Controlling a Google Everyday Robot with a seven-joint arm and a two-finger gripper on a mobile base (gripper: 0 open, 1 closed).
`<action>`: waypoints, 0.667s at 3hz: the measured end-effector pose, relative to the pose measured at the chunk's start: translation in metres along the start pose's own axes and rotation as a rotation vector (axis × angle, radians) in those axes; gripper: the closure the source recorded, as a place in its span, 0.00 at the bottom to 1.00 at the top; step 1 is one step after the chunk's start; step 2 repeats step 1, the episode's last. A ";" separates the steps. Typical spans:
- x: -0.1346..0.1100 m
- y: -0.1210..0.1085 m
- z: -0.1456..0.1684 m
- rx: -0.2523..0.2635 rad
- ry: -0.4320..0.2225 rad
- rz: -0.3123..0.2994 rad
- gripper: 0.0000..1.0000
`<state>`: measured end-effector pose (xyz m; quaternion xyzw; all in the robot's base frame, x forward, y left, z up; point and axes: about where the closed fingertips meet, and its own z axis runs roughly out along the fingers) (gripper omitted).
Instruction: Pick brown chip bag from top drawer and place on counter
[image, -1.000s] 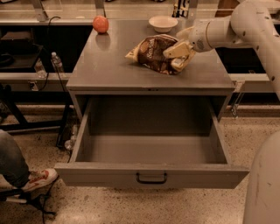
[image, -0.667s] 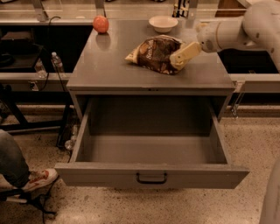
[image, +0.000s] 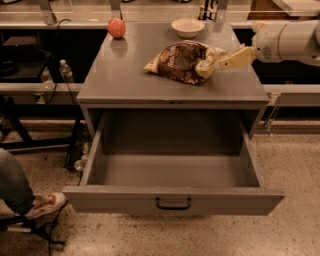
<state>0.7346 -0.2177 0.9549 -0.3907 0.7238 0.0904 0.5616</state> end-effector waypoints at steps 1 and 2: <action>0.008 -0.005 -0.055 0.079 -0.009 0.020 0.00; 0.008 -0.005 -0.055 0.079 -0.009 0.020 0.00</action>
Offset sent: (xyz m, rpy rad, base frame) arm 0.0000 0.0000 0.0000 0.0000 0.0000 0.0000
